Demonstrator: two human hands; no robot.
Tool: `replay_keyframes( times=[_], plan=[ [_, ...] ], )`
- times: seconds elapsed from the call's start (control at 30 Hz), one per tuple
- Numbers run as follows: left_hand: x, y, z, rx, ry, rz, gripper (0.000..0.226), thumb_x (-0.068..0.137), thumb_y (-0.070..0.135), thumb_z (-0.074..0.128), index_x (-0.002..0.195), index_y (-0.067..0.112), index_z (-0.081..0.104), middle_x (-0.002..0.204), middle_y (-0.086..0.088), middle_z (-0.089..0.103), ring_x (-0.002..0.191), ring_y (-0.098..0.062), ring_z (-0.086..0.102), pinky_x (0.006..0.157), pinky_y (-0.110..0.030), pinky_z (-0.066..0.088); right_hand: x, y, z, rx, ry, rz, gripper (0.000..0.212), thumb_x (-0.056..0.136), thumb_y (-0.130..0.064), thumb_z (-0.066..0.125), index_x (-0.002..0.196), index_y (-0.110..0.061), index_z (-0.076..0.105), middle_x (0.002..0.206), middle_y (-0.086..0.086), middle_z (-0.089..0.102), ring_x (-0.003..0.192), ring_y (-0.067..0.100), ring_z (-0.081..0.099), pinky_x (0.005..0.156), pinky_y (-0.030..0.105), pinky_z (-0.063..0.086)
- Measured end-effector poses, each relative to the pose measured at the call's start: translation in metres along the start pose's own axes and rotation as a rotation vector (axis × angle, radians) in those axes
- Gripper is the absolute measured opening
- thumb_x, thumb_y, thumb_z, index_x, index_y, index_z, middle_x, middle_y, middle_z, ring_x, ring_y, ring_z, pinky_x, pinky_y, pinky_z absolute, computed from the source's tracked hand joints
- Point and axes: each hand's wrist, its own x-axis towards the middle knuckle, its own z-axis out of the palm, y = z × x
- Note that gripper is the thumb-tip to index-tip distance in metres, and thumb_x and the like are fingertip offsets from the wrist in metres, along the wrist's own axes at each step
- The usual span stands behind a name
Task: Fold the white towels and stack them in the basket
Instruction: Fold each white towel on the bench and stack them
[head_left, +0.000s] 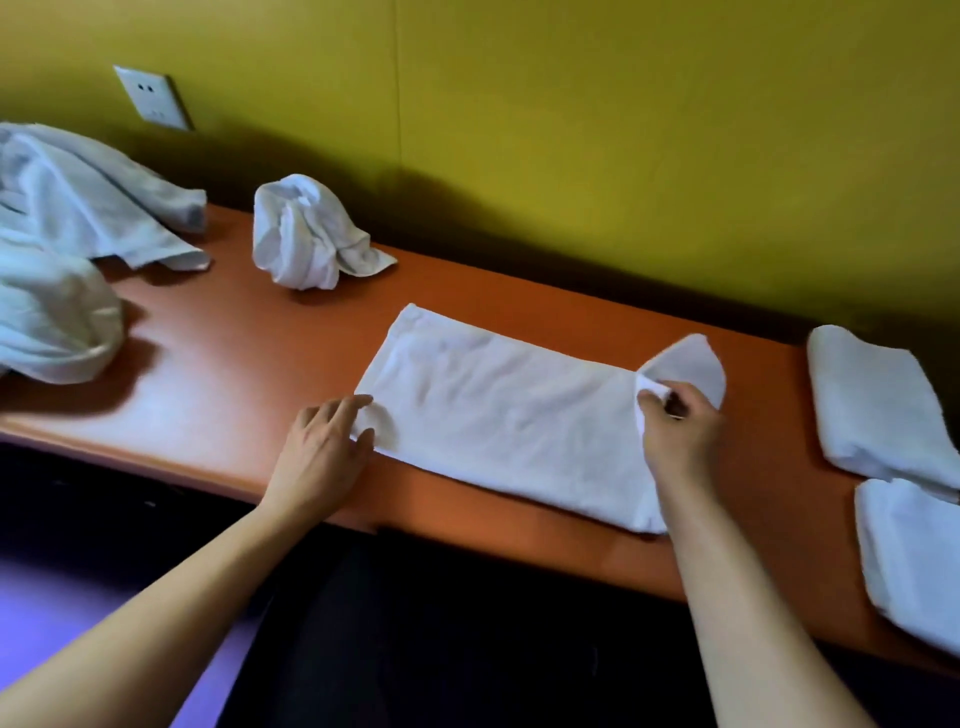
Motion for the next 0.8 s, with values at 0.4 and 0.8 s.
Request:
replay_keyframes(
  times=[0.4, 0.8],
  plan=[
    [0.01, -0.025, -0.014, -0.365, 0.011, -0.047, 0.035, 0.095, 0.016, 0.058, 0.128, 0.026, 0.059, 0.103, 0.006, 0.069, 0.091, -0.011, 0.049, 0.085, -0.029, 0.038, -0.118, -0.081, 0.187, -0.068, -0.49, -0.442, 0.013, 0.092, -0.024, 0.064, 0.102, -0.022, 0.071, 0.095, -0.001, 0.067, 0.084, 0.017, 0.062, 0.074, 0.027, 0.046],
    [0.028, -0.037, -0.016, -0.693, -0.063, -0.311, 0.061, 0.089, 0.072, 0.033, 0.085, 0.032, 0.079, 0.098, 0.002, 0.075, 0.101, -0.022, 0.068, 0.096, -0.044, 0.051, -0.125, -0.067, 0.182, -0.098, -0.636, -0.588, 0.022, 0.089, -0.027, 0.066, 0.109, -0.028, 0.074, 0.091, -0.004, 0.067, 0.082, 0.014, 0.064, 0.073, 0.029, 0.052]
  ],
)
